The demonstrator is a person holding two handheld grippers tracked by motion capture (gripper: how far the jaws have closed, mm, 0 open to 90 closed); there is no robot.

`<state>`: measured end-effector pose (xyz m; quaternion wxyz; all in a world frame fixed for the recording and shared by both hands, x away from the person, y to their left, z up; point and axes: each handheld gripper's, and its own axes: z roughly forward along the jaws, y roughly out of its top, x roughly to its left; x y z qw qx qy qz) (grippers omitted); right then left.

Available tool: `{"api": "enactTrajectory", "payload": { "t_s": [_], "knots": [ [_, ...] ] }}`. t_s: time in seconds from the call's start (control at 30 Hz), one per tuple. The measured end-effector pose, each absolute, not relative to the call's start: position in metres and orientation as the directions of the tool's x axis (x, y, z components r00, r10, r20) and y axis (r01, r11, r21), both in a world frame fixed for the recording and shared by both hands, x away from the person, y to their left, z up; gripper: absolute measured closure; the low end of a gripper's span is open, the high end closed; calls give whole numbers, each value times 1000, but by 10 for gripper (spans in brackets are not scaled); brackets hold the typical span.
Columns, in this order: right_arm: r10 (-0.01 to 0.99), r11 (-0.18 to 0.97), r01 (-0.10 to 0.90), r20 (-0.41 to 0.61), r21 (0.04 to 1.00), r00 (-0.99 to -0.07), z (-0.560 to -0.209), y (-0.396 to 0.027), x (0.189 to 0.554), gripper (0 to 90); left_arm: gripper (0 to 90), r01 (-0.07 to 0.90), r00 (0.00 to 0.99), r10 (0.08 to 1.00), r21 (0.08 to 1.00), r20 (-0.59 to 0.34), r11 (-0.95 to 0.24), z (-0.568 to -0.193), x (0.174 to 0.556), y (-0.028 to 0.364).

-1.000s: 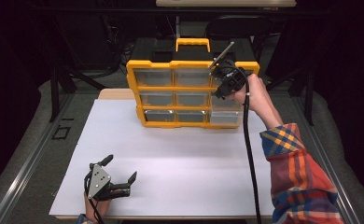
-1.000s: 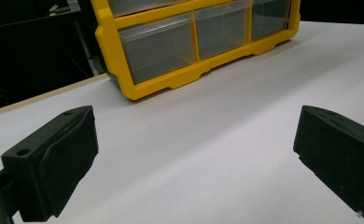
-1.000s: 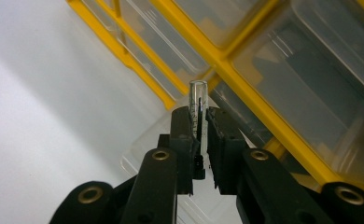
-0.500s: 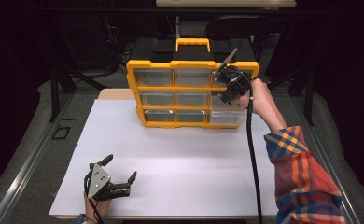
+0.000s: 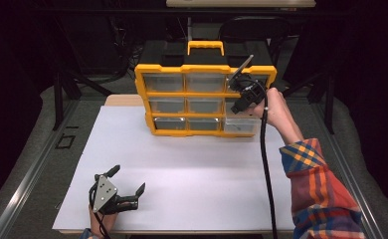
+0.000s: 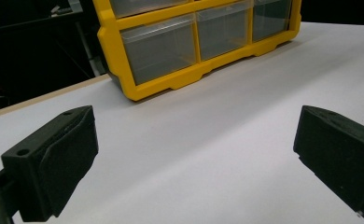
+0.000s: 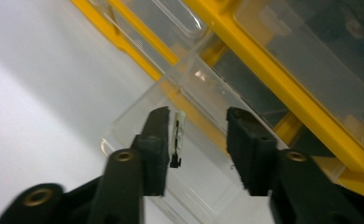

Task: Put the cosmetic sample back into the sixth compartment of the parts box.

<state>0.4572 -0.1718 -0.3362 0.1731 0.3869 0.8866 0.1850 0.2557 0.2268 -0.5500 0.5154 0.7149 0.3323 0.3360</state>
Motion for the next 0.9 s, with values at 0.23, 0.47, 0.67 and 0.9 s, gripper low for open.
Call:
{"api": "enactTrajectory", "payload": {
  "t_s": [0.23,0.47,0.67,0.9],
  "knots": [
    [738,622,582,-145,524,-659,-327,-161,444,299,0,129,555,820,960,138,-248,-550,255,225],
    [698,623,507,-130,596,-704,-325,-135,429,146,0,130,556,819,959,139,-251,-550,256,225],
    [647,641,443,-131,627,-751,-342,-110,421,92,0,127,556,820,961,138,-248,-550,255,226],
    [607,647,395,-127,652,-785,-357,-93,411,31,0,128,557,819,960,139,-250,-550,255,226]
  ]
}}
